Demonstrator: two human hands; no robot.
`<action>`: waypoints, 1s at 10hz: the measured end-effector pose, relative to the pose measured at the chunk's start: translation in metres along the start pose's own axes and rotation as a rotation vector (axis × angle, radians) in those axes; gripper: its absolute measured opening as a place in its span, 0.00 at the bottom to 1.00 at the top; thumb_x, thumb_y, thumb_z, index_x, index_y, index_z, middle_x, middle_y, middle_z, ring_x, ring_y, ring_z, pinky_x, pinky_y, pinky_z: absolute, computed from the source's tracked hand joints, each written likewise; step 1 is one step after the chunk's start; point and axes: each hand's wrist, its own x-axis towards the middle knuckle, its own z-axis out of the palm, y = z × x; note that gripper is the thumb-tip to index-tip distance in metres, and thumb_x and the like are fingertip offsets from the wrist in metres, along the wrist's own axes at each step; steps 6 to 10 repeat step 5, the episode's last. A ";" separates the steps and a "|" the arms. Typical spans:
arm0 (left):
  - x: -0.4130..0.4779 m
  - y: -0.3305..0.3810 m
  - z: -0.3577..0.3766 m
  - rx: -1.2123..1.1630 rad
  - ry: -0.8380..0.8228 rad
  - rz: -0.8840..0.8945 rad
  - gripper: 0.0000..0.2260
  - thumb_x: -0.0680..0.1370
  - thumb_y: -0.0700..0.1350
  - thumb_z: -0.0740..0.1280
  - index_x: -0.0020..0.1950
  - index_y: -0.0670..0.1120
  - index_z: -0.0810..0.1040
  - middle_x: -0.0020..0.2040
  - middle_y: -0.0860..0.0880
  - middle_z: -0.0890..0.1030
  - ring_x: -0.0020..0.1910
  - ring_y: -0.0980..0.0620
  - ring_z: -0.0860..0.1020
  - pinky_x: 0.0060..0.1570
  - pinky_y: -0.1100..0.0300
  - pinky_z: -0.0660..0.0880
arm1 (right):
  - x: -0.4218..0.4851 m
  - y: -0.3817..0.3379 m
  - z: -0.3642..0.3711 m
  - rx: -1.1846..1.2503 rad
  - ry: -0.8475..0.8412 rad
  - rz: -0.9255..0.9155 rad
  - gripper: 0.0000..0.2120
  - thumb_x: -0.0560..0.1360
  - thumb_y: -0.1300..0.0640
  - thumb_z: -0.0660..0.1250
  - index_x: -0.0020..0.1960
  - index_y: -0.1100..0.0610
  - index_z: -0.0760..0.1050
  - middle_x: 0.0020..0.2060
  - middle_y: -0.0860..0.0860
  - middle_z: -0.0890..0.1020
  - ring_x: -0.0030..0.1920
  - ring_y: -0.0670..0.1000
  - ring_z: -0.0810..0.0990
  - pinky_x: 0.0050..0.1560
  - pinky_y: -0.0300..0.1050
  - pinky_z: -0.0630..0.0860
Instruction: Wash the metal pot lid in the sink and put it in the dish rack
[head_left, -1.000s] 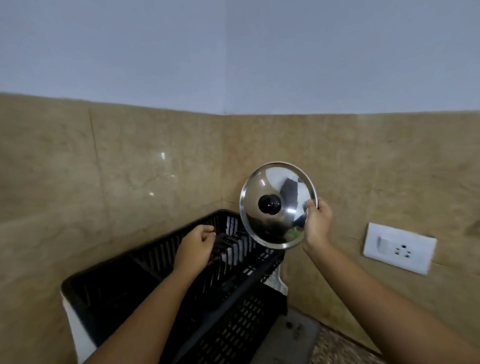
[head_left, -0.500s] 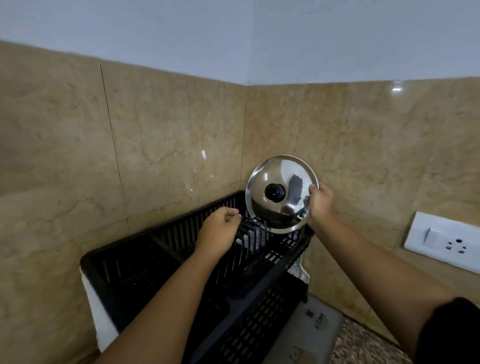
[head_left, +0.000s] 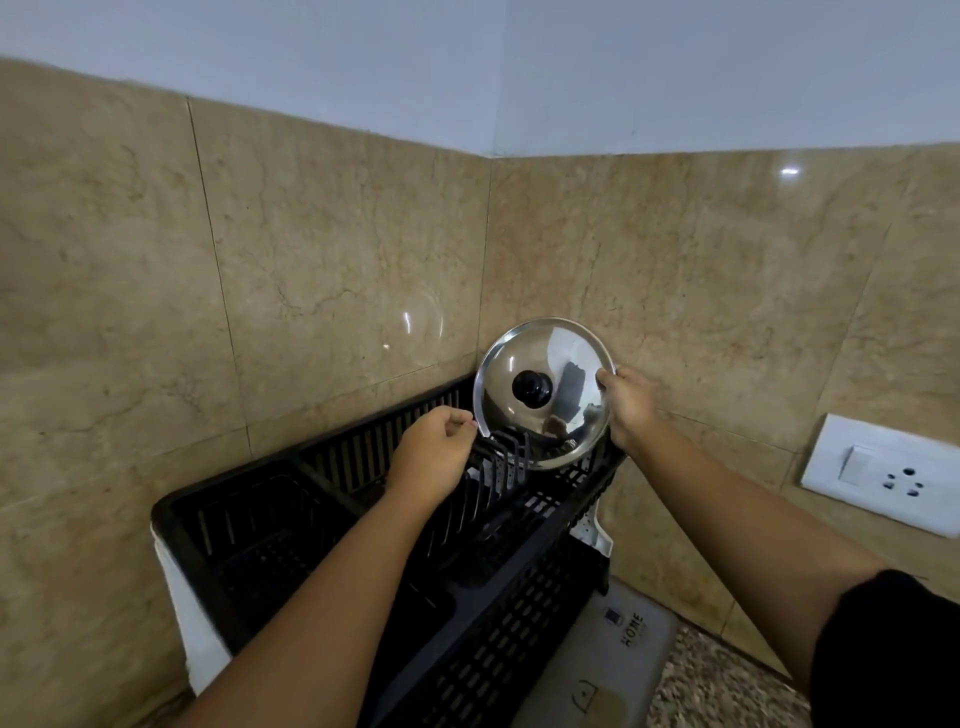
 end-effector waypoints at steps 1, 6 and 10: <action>-0.003 0.000 0.000 0.012 0.034 0.022 0.11 0.79 0.48 0.61 0.59 0.48 0.77 0.56 0.51 0.81 0.54 0.52 0.78 0.53 0.56 0.74 | -0.010 -0.009 -0.003 -0.065 -0.068 0.022 0.09 0.78 0.64 0.62 0.39 0.59 0.73 0.34 0.53 0.74 0.33 0.51 0.74 0.32 0.44 0.74; -0.066 0.079 0.018 -0.303 0.028 0.100 0.08 0.79 0.41 0.61 0.54 0.48 0.78 0.52 0.49 0.83 0.52 0.51 0.80 0.50 0.60 0.75 | -0.111 -0.050 -0.097 0.300 -0.105 0.209 0.13 0.80 0.57 0.58 0.62 0.54 0.75 0.44 0.45 0.81 0.42 0.44 0.79 0.42 0.38 0.72; -0.066 0.079 0.018 -0.303 0.028 0.100 0.08 0.79 0.41 0.61 0.54 0.48 0.78 0.52 0.49 0.83 0.52 0.51 0.80 0.50 0.60 0.75 | -0.111 -0.050 -0.097 0.300 -0.105 0.209 0.13 0.80 0.57 0.58 0.62 0.54 0.75 0.44 0.45 0.81 0.42 0.44 0.79 0.42 0.38 0.72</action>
